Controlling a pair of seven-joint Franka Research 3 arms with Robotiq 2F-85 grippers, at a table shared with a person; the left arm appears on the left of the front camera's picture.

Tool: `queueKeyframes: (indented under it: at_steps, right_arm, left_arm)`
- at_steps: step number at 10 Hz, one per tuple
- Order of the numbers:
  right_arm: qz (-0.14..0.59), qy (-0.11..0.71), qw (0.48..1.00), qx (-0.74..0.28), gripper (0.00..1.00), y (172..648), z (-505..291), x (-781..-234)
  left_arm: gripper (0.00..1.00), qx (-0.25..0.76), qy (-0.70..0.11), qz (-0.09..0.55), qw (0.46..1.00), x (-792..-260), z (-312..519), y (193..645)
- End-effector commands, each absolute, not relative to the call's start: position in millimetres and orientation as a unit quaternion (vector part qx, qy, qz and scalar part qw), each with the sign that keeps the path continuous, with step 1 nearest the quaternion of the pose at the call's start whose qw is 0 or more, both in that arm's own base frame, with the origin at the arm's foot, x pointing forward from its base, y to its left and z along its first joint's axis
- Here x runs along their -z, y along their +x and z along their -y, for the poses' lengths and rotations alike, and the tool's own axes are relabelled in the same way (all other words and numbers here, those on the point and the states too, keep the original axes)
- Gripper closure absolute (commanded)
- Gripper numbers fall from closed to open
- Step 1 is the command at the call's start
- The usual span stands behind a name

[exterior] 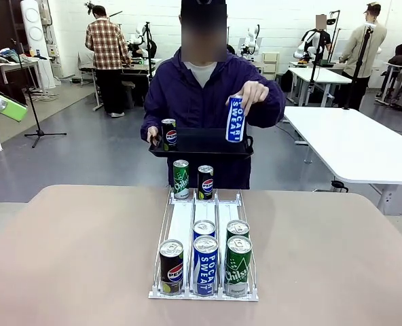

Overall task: Retrieve and hand over the desired beverage to the person.
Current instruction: Pick up another can of the same type that the person held from the Automatic Can Dispenser.

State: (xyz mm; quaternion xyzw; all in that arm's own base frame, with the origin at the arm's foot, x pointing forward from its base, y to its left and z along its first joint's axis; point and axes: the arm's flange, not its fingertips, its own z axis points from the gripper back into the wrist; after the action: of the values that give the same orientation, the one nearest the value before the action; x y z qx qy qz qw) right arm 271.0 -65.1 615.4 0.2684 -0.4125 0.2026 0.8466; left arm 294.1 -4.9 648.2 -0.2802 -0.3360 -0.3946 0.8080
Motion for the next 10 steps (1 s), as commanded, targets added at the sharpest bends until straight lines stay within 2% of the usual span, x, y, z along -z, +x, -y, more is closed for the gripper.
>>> queueKeyframes:
  at_steps: [1, 10]
  right_arm:
    - [0.413, 0.280, 0.841, -0.211, 0.00, 273.7, 63.6, -615.1]
    - [0.413, 0.280, 0.841, -0.211, 0.00, 273.7, 63.6, -615.1]
  left_arm:
    - [0.00, 0.396, -0.282, 0.333, 0.808, -647.5, 5.6, 293.8]
    - [0.00, 0.396, -0.282, 0.333, 0.808, -647.5, 5.6, 293.8]
